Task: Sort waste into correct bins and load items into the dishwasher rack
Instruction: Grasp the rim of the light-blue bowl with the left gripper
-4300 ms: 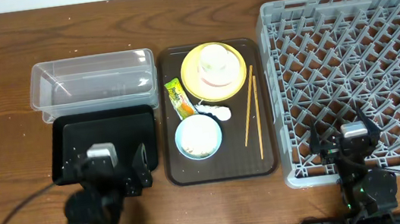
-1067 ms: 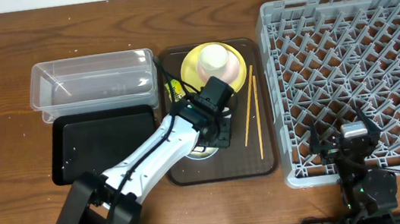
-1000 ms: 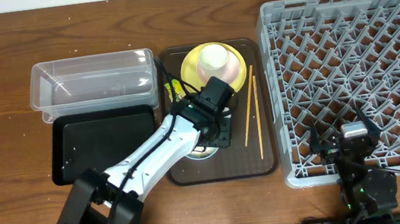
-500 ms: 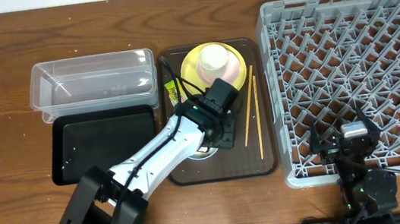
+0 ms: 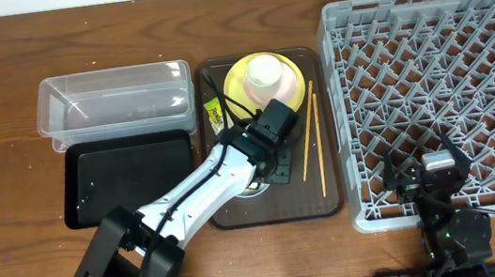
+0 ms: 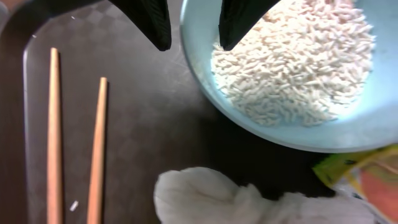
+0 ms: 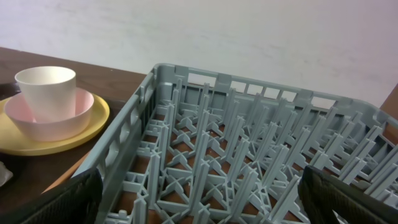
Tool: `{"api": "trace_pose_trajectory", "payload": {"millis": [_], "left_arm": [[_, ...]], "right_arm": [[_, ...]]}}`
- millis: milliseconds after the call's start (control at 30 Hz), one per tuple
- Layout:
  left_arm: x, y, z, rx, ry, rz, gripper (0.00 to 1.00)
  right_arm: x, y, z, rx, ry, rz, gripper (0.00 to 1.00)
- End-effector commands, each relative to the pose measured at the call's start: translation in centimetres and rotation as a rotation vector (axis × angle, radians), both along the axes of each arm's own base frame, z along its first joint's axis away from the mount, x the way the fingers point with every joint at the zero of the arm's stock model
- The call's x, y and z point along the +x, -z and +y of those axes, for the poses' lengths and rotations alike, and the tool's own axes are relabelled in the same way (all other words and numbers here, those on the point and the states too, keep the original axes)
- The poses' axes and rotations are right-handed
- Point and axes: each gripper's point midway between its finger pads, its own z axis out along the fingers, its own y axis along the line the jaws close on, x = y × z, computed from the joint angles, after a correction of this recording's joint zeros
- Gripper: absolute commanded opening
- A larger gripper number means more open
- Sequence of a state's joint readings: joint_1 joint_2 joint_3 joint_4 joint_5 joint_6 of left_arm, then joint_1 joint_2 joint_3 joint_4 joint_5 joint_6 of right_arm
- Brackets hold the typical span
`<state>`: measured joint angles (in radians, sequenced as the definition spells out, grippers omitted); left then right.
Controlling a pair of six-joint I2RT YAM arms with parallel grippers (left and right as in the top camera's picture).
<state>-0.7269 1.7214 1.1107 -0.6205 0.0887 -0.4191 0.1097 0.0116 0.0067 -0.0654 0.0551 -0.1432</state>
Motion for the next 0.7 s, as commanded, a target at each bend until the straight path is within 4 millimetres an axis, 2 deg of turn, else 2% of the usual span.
{"api": "trace_pose_trajectory", "payload": {"millis": [0,267,567,667], "left_arm": [[0.3,0.7,1.1,0.056,-0.012,-0.019,0.29],[0.4,0.7,0.9,0.051,-0.017,-0.023,0.29],[-0.8,0.7,-0.3,0.04,0.001,-0.011,0.29],[-0.7,0.8,-0.2,0.078,0.001,-0.046,0.29]], "right_arm": [[0.0,0.0,0.0,-0.004,-0.003,-0.002,0.99],[0.0,0.0,0.0,-0.004,-0.003,-0.002,0.99],[0.0,0.0,0.0,-0.004,-0.003,-0.002,0.99],[0.0,0.0,0.0,-0.004,-0.003,-0.002,0.99]]}}
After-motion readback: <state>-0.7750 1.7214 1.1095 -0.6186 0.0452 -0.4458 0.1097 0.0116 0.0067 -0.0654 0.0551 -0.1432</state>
